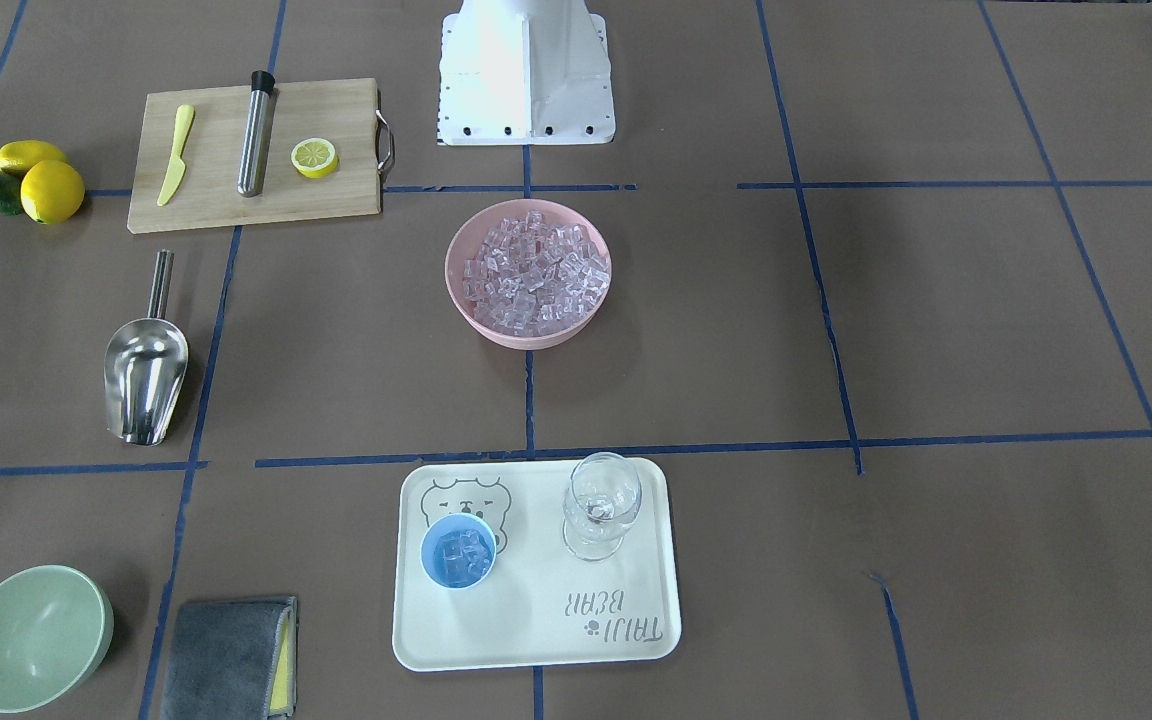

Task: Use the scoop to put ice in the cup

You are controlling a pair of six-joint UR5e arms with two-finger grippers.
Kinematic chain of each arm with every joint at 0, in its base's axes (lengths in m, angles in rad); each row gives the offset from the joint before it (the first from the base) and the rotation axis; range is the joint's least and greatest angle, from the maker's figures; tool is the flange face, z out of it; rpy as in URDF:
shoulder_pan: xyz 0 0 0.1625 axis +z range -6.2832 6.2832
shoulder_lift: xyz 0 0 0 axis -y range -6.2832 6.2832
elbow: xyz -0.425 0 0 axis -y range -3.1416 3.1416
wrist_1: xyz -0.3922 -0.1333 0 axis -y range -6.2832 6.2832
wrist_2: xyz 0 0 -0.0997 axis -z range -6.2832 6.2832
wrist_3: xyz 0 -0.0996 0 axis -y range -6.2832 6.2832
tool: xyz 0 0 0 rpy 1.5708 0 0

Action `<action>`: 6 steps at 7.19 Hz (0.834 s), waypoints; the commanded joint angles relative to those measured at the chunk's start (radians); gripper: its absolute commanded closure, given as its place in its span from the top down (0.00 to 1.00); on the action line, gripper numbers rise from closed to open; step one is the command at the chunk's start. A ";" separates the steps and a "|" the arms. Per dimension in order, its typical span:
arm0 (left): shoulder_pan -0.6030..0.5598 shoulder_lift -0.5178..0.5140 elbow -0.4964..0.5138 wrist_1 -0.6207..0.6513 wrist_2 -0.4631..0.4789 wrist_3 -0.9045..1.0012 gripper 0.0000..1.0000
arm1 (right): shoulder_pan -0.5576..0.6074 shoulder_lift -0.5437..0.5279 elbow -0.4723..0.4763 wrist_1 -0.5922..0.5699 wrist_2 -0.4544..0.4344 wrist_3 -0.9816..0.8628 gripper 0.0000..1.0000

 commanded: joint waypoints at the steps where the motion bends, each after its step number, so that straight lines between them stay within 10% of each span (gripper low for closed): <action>1: 0.000 -0.007 0.016 -0.001 0.006 0.000 1.00 | 0.060 -0.002 -0.046 -0.011 -0.013 -0.078 1.00; 6: 0.000 -0.010 0.018 -0.004 0.006 0.002 1.00 | 0.048 0.080 -0.068 -0.165 -0.094 -0.156 1.00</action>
